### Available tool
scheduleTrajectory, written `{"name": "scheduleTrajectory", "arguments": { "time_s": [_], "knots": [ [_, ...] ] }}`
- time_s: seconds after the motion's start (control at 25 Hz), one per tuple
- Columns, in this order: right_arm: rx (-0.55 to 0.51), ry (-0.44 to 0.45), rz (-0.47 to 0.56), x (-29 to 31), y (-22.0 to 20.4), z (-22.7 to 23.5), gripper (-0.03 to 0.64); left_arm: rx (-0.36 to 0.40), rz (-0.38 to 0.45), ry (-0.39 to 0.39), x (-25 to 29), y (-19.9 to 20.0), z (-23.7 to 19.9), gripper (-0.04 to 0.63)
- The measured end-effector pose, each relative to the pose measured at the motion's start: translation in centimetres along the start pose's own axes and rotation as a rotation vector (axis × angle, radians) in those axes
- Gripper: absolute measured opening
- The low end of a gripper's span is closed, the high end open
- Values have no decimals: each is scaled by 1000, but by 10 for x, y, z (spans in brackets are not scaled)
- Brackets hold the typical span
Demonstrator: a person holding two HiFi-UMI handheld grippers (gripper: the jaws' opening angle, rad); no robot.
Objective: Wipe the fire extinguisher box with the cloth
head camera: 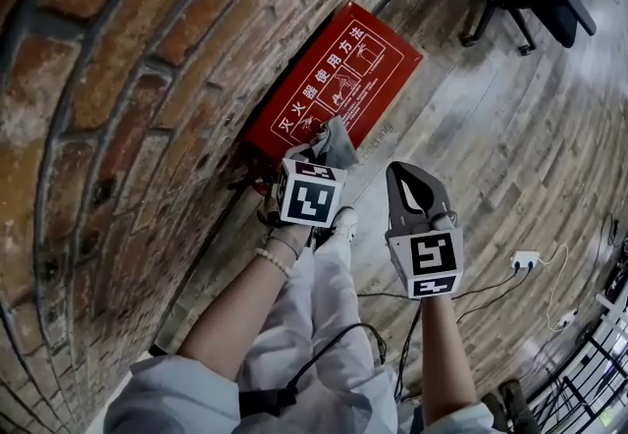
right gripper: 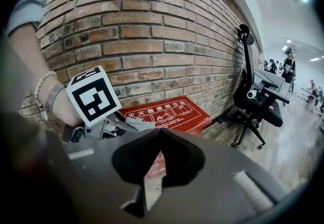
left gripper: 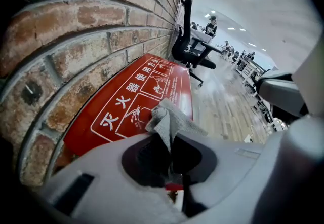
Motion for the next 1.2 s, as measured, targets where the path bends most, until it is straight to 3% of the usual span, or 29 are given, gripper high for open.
{"name": "scheduleTrajectory", "arguments": {
  "time_s": [0.72,1.0,1.2],
  "knots": [
    [42,-15,-24,-16,-8,-16,11,88,-4,1,-43,-45,-4,14],
    [36,-15,-14,-19,0,-15,11,68,36,-43,-47,-40,-5,14],
    [32,-22,1,-27,19,-11,11,99,105,-85,-66,-8,5,14]
  ]
}}
Point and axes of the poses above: the fingertips, and each gripper's own axes: x forward along the fingers, z to its right, y out of its top, the point moved 5 cm from there along -x, backward along the fingers, and after that the axes turned 15 degrees about z, right-handed, at the moved point
